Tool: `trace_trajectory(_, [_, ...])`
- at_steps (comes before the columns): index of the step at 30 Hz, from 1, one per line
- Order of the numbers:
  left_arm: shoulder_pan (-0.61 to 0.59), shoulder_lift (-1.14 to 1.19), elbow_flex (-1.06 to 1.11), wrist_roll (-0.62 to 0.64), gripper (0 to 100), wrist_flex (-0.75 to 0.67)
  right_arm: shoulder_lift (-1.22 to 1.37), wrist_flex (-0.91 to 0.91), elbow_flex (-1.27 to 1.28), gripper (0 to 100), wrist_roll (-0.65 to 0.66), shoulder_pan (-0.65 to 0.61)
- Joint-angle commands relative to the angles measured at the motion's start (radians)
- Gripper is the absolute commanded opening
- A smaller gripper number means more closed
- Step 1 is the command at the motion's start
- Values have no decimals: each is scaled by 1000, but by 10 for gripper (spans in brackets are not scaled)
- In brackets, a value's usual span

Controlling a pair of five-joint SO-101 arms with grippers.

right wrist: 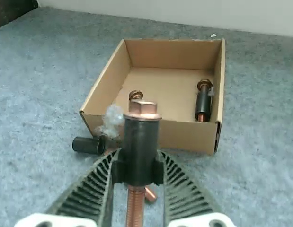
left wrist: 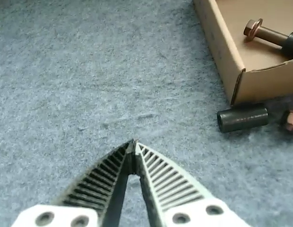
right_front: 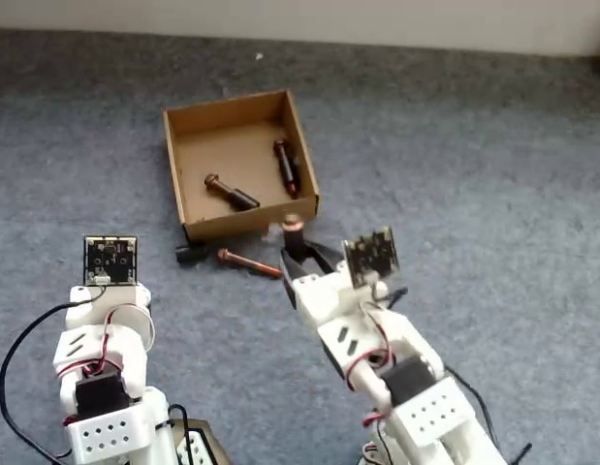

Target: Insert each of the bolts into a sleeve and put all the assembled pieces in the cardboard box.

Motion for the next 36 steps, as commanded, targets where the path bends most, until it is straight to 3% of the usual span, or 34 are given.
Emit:
trace_trajectory(1, [-10, -5, -5, -6, 18, -3, 429, -246, -255, 5, -2, -15])
trace_trajectory(8, [-10, -5, -4, -6, 18, -3, 978, -622, -541, 5, -2, -13])
trace_trajectory(16, [-10, -5, -2, -8, 18, -3, 1403, -697, -803, 7, -3, 8])
trace_trajectory(19, [-10, -5, -1, -8, 18, -3, 1442, -696, -816, 32, -3, 25])
trace_trajectory(24, [-10, -5, -2, -8, 18, -3, 1391, -694, -805, 175, -5, 25])
trace_trajectory(31, [-58, -5, -4, -5, 18, -9, 1210, -610, -647, 181, -3, -39])
trace_trajectory(36, [-107, -5, -18, -3, 18, -9, 1130, -400, -591, 181, -3, -162])
